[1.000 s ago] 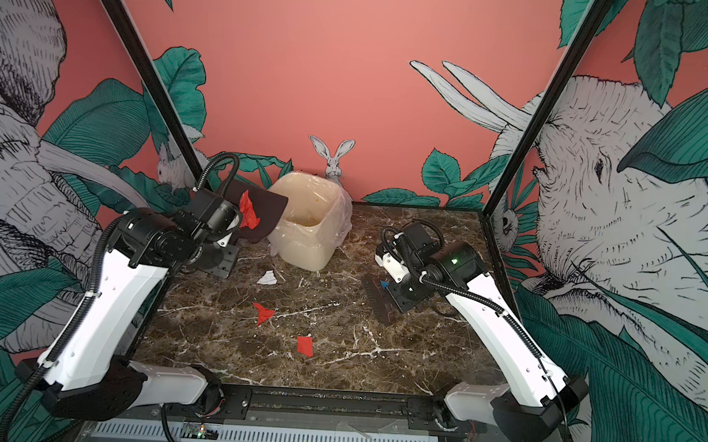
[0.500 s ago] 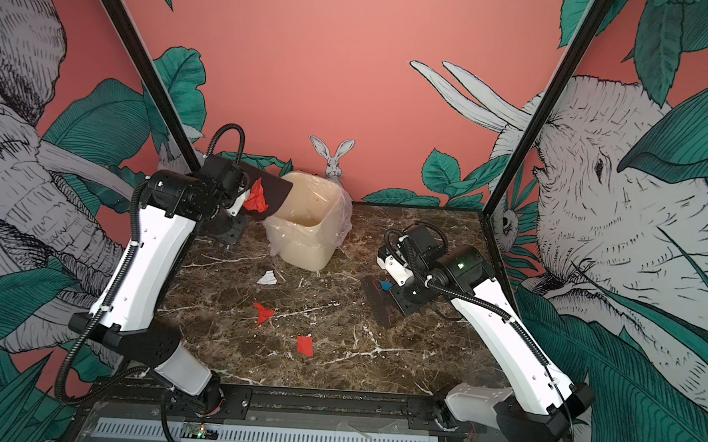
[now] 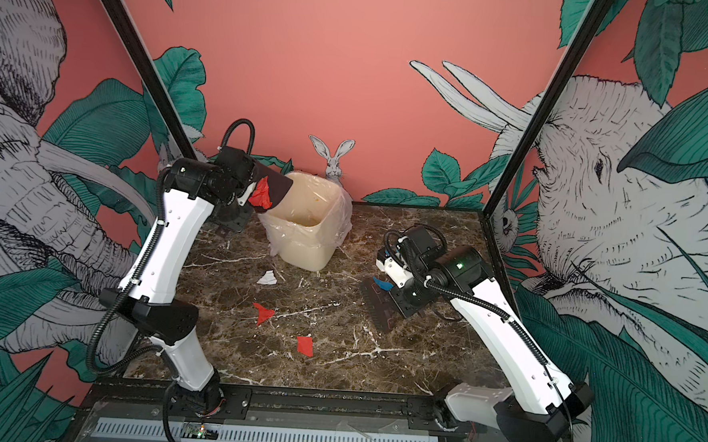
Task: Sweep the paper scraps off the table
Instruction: 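Tip the dustpan over the cream bin with the left gripper to dump scraps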
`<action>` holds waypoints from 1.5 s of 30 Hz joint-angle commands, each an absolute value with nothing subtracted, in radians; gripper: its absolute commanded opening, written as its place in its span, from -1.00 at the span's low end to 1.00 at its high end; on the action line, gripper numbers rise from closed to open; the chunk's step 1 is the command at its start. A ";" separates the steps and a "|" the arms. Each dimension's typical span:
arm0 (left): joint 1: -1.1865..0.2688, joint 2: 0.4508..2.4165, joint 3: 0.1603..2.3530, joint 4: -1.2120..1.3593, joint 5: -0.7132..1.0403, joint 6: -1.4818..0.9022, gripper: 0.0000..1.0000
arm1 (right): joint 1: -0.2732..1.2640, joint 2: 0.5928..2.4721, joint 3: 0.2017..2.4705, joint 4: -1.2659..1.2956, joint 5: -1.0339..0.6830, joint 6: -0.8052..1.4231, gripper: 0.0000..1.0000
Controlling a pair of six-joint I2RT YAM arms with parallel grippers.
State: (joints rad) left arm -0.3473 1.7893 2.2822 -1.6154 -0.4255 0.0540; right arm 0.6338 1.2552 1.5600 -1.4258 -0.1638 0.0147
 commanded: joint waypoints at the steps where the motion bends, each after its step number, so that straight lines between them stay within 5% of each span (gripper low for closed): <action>1: -0.375 1.786 2.323 -1.673 -0.496 0.078 -1.00 | 0.627 1.246 1.551 -1.424 -0.185 0.016 -1.00; 28: -0.604 1.838 2.238 -1.492 -1.103 0.394 -1.00 | 0.627 1.232 1.550 -1.456 -0.183 0.019 -1.00; 33: -0.644 1.786 2.069 -1.234 -1.267 0.654 -1.00 | 0.627 1.228 1.551 -1.460 -0.181 0.020 -1.00; 39: -0.680 1.626 1.733 -0.416 -1.333 1.307 -1.00 | 0.627 1.225 1.548 -1.459 -0.180 0.023 -1.00; 45: -0.682 1.613 1.730 -0.394 -1.324 1.375 -1.00 | 0.627 1.226 1.545 -1.451 -0.182 0.023 -1.00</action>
State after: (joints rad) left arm -0.6827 1.6737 1.7344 -0.5518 -1.2739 1.2369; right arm 0.6338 1.2461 1.5547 -1.4528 -0.1738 0.0166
